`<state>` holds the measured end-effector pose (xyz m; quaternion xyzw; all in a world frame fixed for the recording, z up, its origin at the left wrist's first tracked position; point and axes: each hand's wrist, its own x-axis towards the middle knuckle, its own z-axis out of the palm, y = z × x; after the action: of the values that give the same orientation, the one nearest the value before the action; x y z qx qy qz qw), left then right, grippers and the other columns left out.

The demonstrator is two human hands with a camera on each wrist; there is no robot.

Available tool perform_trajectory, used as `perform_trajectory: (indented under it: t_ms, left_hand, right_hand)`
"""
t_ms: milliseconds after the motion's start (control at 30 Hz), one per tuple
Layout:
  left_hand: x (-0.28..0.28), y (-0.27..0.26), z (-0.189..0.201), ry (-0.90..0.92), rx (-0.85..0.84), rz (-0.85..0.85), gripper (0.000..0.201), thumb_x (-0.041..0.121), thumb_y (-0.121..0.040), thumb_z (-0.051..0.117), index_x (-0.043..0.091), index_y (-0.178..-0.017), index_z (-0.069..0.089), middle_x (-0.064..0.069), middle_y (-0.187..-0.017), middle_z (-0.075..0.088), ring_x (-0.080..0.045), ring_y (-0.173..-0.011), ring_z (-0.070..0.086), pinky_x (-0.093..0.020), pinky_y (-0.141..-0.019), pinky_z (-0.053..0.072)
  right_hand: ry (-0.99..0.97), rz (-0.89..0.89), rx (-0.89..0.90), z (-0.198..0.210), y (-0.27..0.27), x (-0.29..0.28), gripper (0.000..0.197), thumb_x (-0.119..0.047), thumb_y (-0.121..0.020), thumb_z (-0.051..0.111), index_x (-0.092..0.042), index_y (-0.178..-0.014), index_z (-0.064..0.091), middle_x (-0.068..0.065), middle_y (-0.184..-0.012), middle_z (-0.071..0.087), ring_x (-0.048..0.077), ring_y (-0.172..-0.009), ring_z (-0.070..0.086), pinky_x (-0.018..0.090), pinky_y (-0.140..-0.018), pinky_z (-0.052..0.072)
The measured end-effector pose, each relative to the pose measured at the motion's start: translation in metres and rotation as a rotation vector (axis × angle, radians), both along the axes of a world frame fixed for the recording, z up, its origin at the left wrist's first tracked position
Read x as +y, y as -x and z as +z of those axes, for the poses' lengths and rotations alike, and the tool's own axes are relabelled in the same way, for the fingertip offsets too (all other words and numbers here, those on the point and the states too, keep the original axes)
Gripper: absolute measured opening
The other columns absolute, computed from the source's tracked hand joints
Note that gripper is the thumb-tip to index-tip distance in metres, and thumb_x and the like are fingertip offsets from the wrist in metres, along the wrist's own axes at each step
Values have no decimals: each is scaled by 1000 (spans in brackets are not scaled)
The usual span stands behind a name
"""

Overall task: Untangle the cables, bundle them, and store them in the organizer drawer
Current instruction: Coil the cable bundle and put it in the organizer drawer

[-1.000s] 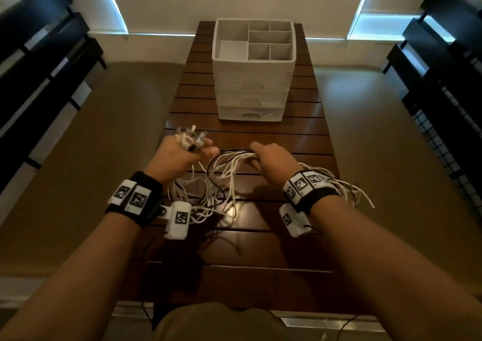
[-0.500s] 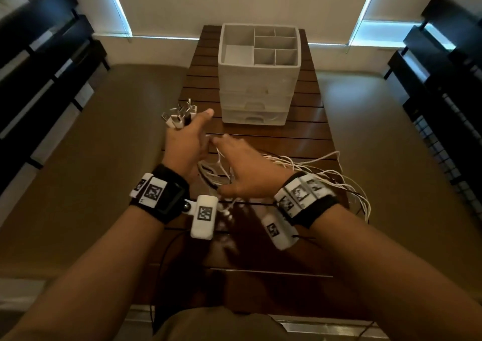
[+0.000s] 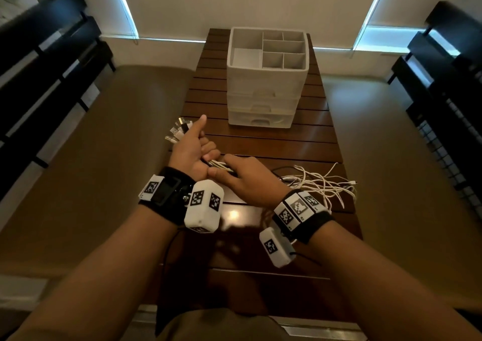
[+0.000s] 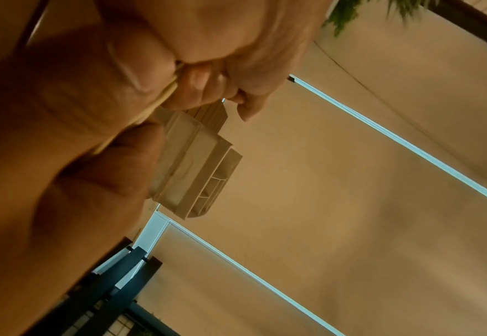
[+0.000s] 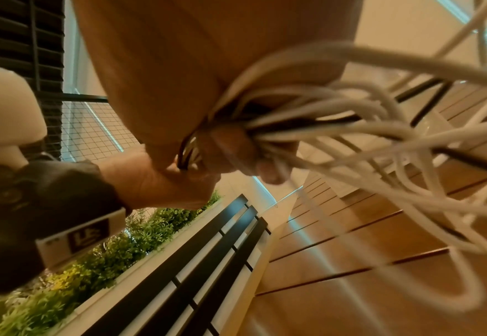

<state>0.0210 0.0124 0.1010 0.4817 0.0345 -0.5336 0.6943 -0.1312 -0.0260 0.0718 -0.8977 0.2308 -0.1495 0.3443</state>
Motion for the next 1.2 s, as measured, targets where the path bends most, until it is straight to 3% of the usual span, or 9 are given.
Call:
perform_trajectory:
  t_ms: [167, 300, 433, 567, 700, 867, 967, 1067, 1200]
  left_hand:
    - [0, -7, -1, -6, 127, -86, 24, 27, -95, 75, 13, -86, 57, 5, -47, 36, -9, -45, 38, -21, -49, 40]
    - [9, -22, -3, -27, 26, -171, 36, 26, -81, 85, 7, -104, 64, -9, -84, 67, -18, -78, 69, -32, -69, 64]
    - [18, -29, -1, -185, -708, -147, 84, 43, -83, 87, 15, -151, 47, -4, -132, 59, -13, -103, 67, -31, -81, 57]
    - [20, -14, 6, 83, -1227, -469, 27, 41, -101, 67, 24, -121, 73, 8, -122, 73, -7, -116, 67, -39, -106, 53]
    - [21, 4, -2, 133, -1254, -886, 53, 57, -106, 42, 17, -104, 78, 1, -86, 77, -12, -81, 73, -34, -81, 57]
    - [17, 8, 3, 194, -1242, -1012, 48, 51, -101, 48, 11, -118, 66, 0, -74, 52, -8, -61, 53, -28, -60, 54]
    - [15, 11, 11, 281, -1061, -908, 49, 45, -104, 49, 5, -127, 66, 1, -66, 44, -16, -55, 45, -30, -54, 50]
    - [18, 16, 18, 376, -820, -718, 43, 46, -107, 49, 7, -92, 59, 4, -62, 33, -13, -50, 34, -28, -49, 43]
    - [19, 20, 25, 462, -508, -515, 41, 44, -108, 47, 16, -78, 44, 3, -59, 23, -11, -45, 23, -26, -44, 34]
  right_hand:
    - [25, -29, 29, 6, 4, -6, 39, -46, -109, 46, -19, -85, 60, -2, -72, 63, 19, -66, 58, 44, -64, 48]
    - [42, 7, 110, 14, 14, -16, 44, -49, -109, 43, -18, -83, 60, -1, -72, 63, 20, -67, 60, 47, -68, 50]
    - [12, 73, 239, 27, 18, -24, 48, -52, -108, 42, -15, -87, 64, 1, -76, 64, 21, -70, 60, 40, -67, 47]
    - [12, 128, 307, 33, 18, -29, 41, -48, -109, 44, -24, -82, 63, -1, -76, 64, 15, -69, 60, 33, -63, 44]
    - [-50, 119, 279, 48, 24, -42, 34, -34, -110, 46, -22, -94, 73, -11, -78, 64, -1, -68, 60, 14, -67, 42]
    - [-115, 44, 211, 49, 35, -59, 44, -49, -106, 51, -19, -76, 63, -10, -62, 54, 2, -53, 46, 21, -57, 40]
    - [-259, -46, 51, 58, 35, -53, 44, -47, -107, 51, -13, -81, 60, -7, -59, 48, 7, -47, 42, 24, -46, 38]
    - [-346, -74, -144, 65, 37, -43, 49, -42, -109, 48, 3, -95, 57, -3, -65, 46, 8, -51, 43, 25, -49, 41]
    - [-380, -60, -219, 63, 42, -27, 31, -35, -110, 49, -6, -104, 57, 0, -72, 57, 17, -63, 60, 40, -61, 58]
